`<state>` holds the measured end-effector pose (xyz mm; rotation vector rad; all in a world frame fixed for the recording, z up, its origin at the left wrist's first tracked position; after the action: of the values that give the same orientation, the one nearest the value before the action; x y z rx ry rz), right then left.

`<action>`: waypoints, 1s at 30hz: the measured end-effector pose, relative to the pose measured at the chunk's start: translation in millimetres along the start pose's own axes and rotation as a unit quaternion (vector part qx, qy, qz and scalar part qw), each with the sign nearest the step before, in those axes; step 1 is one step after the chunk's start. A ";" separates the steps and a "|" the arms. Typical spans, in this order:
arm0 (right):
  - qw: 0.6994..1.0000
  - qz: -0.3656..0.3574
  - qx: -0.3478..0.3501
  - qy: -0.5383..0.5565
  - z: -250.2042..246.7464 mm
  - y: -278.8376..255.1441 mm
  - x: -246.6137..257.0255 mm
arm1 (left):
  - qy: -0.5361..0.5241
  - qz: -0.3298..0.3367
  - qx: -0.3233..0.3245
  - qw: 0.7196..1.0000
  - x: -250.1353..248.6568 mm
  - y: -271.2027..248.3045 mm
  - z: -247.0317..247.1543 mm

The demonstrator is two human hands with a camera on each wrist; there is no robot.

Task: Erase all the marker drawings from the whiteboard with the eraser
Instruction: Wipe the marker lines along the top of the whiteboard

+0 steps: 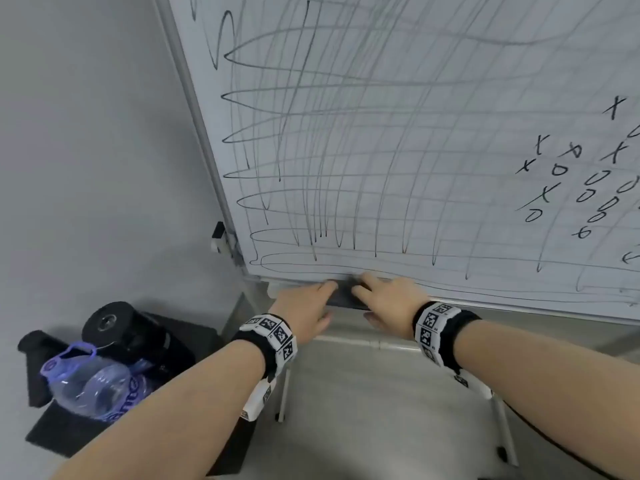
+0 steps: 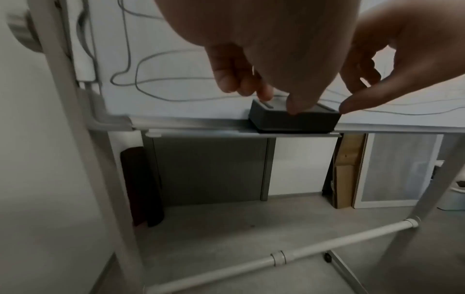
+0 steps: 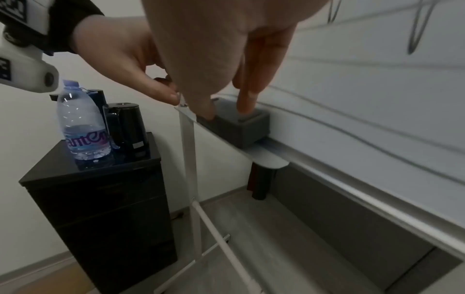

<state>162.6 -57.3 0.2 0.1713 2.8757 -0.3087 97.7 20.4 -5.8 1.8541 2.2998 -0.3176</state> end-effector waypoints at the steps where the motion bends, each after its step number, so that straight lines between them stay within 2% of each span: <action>1: 1.000 0.012 0.004 -0.008 3.6 2.3 -0.5 | -0.004 -0.010 0.001 1.000 2.2 3.1 4.3; 5: 0.999 0.035 0.009 -0.019 17.8 11.3 -1.4 | -0.002 -0.035 0.002 0.999 12.3 12.2 16.5; 10: 0.999 0.036 -0.003 -0.009 26.8 19.5 -5.2 | -0.016 -0.030 -0.004 0.999 17.1 18.4 18.9; 17: 0.998 -0.005 -0.055 0.022 5.8 12.5 0.4 | 0.004 0.004 0.012 1.000 9.3 12.4 3.0; 20: 0.996 -0.043 -0.079 0.018 -23.8 9.5 2.6 | 0.031 0.014 -0.005 0.999 3.1 2.6 -26.5; 24: 0.990 -0.060 -0.124 -0.006 -84.4 11.6 -3.8 | 0.069 0.017 -0.051 0.996 -3.3 -10.3 -84.0; 30: 0.964 -0.086 -0.222 -0.121 -185.2 1.4 -9.9 | 0.130 0.061 -0.111 0.983 -19.0 -21.1 -177.0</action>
<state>130.2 -15.6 178.0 -0.1855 2.6344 0.2728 81.4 46.0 170.8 2.0084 2.2501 0.2020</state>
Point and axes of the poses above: each hand's wrist, its own y-axis towards the middle knuckle, its own z-axis out of the palm, x = y × z, the point moved 10 cm from there along y, towards the middle knuckle, and after that the axes turned 9 degrees about -y, right-handed, at the moved point
